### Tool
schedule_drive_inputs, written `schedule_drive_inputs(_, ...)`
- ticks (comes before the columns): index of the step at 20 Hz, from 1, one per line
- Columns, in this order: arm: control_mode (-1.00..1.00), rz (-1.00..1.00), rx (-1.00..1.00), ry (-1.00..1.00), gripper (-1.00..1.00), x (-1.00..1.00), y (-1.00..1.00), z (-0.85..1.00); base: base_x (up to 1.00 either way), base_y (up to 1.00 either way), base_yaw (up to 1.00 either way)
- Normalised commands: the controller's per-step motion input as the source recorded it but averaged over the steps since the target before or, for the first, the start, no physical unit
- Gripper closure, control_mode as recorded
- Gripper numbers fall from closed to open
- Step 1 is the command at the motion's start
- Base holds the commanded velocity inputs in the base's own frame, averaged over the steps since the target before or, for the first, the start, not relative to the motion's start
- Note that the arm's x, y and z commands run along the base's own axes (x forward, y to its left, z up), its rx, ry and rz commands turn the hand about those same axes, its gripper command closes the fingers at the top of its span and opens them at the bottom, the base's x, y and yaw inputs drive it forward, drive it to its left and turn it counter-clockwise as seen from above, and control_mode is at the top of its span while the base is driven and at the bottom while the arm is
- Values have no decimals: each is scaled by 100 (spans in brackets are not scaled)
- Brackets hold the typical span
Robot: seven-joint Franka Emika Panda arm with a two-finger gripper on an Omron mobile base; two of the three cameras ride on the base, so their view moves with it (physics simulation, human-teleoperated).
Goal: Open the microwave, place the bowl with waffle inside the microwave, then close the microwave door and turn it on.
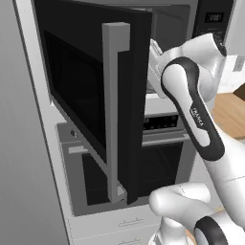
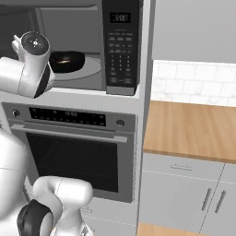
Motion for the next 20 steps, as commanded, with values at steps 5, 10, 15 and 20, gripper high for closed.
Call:
schedule_drive_inputs(5, -100, 60, -78, -20, -100, -93, -7, 33, 0, 0, 0)
schedule_drive_inputs(10, -100, 51, -69, -36, -100, -73, -39, 2, 0, 0, 0)
schedule_drive_inputs(15, -100, 45, -59, -48, -100, -70, -67, 0, 0, 0, 0)
schedule_drive_inputs(20, -100, 49, -56, -52, -100, -74, -53, -6, 0, 0, 0)
